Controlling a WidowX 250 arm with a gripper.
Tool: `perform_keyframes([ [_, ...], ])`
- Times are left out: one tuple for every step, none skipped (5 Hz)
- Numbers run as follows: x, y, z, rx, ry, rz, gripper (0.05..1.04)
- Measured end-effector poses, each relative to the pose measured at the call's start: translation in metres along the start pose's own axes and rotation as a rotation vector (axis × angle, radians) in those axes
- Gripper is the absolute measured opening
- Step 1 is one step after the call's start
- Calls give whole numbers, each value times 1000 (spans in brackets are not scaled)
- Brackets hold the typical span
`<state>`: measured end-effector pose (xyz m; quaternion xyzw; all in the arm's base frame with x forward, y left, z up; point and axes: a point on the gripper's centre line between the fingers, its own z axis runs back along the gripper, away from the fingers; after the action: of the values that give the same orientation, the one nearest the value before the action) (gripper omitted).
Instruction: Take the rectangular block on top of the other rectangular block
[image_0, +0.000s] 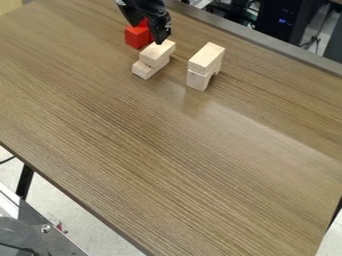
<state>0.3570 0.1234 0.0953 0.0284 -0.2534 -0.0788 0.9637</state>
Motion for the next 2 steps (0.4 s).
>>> perform_keyframes([
  [-7,-4,-9,-20,26,7,998],
  [-4,-13,-9,-56,18,29,998],
])
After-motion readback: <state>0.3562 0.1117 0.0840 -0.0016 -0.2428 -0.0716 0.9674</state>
